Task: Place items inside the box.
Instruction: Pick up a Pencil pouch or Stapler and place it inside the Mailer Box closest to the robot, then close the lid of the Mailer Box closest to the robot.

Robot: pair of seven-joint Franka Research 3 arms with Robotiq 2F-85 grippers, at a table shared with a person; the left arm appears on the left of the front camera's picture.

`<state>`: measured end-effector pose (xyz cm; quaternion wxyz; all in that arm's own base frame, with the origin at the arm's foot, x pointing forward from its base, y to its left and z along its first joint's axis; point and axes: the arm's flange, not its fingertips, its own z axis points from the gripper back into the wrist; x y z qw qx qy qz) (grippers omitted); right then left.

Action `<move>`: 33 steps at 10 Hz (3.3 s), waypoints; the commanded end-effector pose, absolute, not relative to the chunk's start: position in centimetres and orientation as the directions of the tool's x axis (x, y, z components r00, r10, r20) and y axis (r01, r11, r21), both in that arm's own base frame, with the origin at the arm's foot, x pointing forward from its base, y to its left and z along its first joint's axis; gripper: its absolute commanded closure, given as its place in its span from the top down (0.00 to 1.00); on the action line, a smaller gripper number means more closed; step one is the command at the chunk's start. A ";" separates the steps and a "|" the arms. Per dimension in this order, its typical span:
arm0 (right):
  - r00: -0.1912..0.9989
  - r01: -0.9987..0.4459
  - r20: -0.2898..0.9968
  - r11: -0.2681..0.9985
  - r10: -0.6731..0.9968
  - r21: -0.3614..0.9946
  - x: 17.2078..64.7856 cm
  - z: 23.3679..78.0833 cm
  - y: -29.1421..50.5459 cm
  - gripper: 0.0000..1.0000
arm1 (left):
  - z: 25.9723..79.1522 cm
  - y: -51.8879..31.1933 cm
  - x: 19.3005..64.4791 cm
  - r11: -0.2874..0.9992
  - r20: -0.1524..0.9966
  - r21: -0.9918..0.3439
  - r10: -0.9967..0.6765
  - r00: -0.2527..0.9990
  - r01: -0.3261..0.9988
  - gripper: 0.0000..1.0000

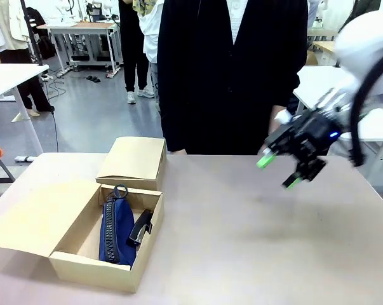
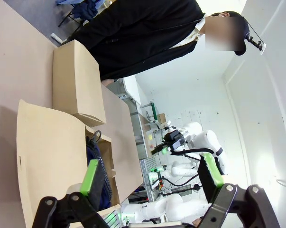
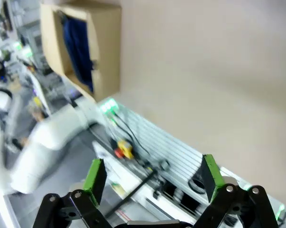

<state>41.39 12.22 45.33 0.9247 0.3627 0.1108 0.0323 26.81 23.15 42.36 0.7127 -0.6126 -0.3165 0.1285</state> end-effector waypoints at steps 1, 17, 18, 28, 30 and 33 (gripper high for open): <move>0.988 0.155 -0.106 0.674 -0.113 0.722 39.6 48.2 6.9 1.00 | 42.5 23.0 26.9 0.209 0.312 -0.950 0.580 0.753 0.232 1.00; 0.907 0.412 -0.357 0.293 -0.225 0.863 32.8 43.8 -12.3 1.00 | 42.5 23.0 26.9 0.209 0.312 -0.950 0.580 0.753 0.232 1.00; 0.907 0.412 -0.357 0.293 -0.225 0.863 32.8 43.8 -12.3 1.00 | 42.5 23.0 26.9 0.209 0.312 -0.950 0.580 0.753 0.232 1.00; 0.907 0.412 -0.357 0.293 -0.225 0.863 32.8 43.8 -12.3 1.00 | 41.1 19.7 29.6 0.408 0.860 0.510 -0.236 -0.452 0.757 1.00; 0.907 0.412 -0.357 0.293 -0.225 0.863 32.8 43.8 -12.3 1.00 | 39.3 18.4 29.3 0.234 0.768 0.623 -0.366 -0.526 0.747 1.00; 0.907 0.412 -0.357 0.293 -0.225 0.863 32.8 43.8 -12.3 1.00 | 40.4 17.8 29.3 0.252 0.911 0.347 -0.321 -0.260 0.904 1.00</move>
